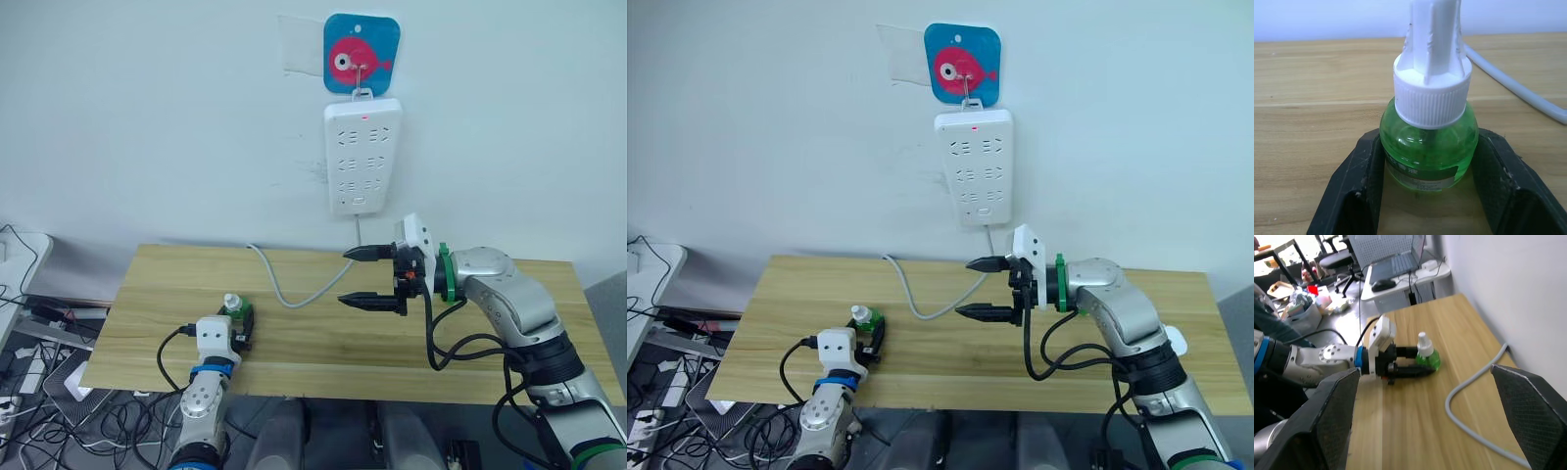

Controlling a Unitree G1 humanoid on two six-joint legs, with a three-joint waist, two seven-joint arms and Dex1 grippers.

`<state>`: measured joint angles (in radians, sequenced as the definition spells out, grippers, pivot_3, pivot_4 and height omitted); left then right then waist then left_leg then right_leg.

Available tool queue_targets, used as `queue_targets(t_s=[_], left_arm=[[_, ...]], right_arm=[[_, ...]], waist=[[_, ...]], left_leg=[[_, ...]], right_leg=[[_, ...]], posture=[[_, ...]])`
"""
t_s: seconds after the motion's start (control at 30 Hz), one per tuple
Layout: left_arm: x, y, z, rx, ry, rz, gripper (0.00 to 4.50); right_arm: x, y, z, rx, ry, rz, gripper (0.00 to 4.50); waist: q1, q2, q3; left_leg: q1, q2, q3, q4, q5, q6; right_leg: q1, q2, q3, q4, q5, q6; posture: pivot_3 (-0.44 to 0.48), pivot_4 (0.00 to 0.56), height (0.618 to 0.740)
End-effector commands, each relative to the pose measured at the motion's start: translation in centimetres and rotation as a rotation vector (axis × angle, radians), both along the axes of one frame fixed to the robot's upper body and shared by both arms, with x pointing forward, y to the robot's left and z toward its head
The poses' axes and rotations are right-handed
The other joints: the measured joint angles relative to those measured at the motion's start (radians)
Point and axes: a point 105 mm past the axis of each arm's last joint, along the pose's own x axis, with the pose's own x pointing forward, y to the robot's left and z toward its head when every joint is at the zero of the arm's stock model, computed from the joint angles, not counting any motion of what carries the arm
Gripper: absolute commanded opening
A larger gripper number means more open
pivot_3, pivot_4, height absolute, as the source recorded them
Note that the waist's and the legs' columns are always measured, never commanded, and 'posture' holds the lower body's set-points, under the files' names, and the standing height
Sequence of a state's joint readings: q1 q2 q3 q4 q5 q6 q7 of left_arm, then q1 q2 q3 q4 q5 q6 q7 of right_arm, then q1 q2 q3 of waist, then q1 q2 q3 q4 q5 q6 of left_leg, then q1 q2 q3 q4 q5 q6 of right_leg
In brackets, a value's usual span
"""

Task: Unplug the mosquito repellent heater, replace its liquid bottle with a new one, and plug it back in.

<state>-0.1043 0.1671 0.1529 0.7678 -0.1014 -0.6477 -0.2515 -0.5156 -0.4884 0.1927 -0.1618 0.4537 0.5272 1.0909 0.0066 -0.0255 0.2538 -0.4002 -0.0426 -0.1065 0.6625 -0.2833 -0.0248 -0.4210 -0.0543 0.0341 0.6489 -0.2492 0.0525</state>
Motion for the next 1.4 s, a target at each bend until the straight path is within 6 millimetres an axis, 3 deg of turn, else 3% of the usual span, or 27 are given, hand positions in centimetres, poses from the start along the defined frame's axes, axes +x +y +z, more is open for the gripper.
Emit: queue_targets(t_s=[0.03, 0.23, 0.37, 0.47, 0.7, 1.0, 1.1, 1.37, 1.4], left_arm=[[0.5, -1.8, 2.6, 0.022, -0.074, -0.104, 2.19], [0.5, -7.1, 6.9, 0.05, -0.091, -0.481, 2.19], [-0.1, -10.8, 9.6, 0.067, -0.05, -0.752, 2.19], [-0.6, -12.5, 10.8, 0.08, 0.004, -0.921, 2.19], [-0.6, -13.3, 12.4, 0.208, 0.068, -1.145, 2.19], [0.6, -13.9, 13.4, 0.214, 0.043, -1.186, 2.19], [0.6, -13.9, 13.4, 0.211, 0.04, -1.192, 2.19], [0.5, -13.8, 13.3, 0.223, 0.035, -1.193, 2.19], [0.5, -13.8, 13.3, 0.223, 0.035, -1.193, 2.19]], right_arm=[[-1.0, -0.2, 1.7, 0.054, -0.074, 0.015, 4.5], [-0.7, -1.0, 0.7, -0.069, -0.145, 0.013, 4.5], [-0.4, -0.7, 1.5, -0.032, -0.135, 0.007, 4.5], [-0.4, -0.1, 1.5, -0.008, -0.13, -0.006, 4.5], [-0.2, 1.2, 0.5, 0.03, -0.111, -0.072, 4.5], [0.1, 1.9, -0.5, 0.049, -0.096, -0.142, 4.5], [0.1, 1.8, -0.9, 0.04, -0.087, -0.151, 3.88], [-0.1, 1.7, -1.5, 0.025, -0.075, -0.141, 1.03], [-0.1, 1.7, -1.6, 0.024, -0.075, -0.139, 1.02]], waist=[[0.001, 0.0, 0.0], [0.0, 0.0, 0.0], [-0.007, 0.0, 0.0], [-0.009, 0.0, 0.0], [-0.016, 0.001, 0.0], [-0.038, 0.001, -0.001], [-0.042, 0.001, -0.001], [-0.043, 0.001, -0.001], [-0.043, 0.001, -0.001]], left_leg=[[0.0, 0.0, 0.0, 0.0, 0.0, 0.0], [0.0, 0.0, 0.0, 0.0, 0.0, 0.0], [0.0, 0.0, 0.0, 0.0, 0.0, 0.0], [0.0, 0.0, 0.001, 0.0, 0.001, -0.001], [0.0, 0.0, 0.001, 0.0, 0.003, -0.006], [0.0, 0.0, 0.002, 0.002, 0.003, -0.006], [0.0, 0.0, 0.003, 0.002, 0.003, -0.006], [0.001, 0.0, 0.004, 0.004, 0.004, -0.006], [0.001, 0.0, 0.004, 0.004, 0.004, -0.006]], right_leg=[[0.0, 0.0, 0.0, 0.0, 0.0, 0.0], [0.0, 0.0, 0.002, 0.0, 0.0, 0.0], [0.0, 0.001, 0.0, 0.001, 0.0, 0.0], [0.0, 0.001, -0.001, 0.002, 0.0, 0.0], [-0.001, 0.001, -0.001, 0.001, 0.0, 0.0], [0.0, 0.001, 0.0, 0.001, 0.0, 0.0], [-0.001, 0.001, 0.0, 0.002, 0.0, 0.0], [-0.002, 0.001, 0.002, 0.008, 0.0, 0.0], [-0.002, 0.001, 0.002, 0.01, 0.0, 0.0]], posture=[[0.055, 0.278, 0.74], [0.049, 0.254, 0.74], [0.044, 0.24, 0.74], [0.027, 0.228, 0.74], [-0.022, 0.213, 0.74], [-0.069, 0.212, 0.74], [-0.07, 0.213, 0.74], [-0.066, 0.216, 0.74], [-0.066, 0.216, 0.74]])
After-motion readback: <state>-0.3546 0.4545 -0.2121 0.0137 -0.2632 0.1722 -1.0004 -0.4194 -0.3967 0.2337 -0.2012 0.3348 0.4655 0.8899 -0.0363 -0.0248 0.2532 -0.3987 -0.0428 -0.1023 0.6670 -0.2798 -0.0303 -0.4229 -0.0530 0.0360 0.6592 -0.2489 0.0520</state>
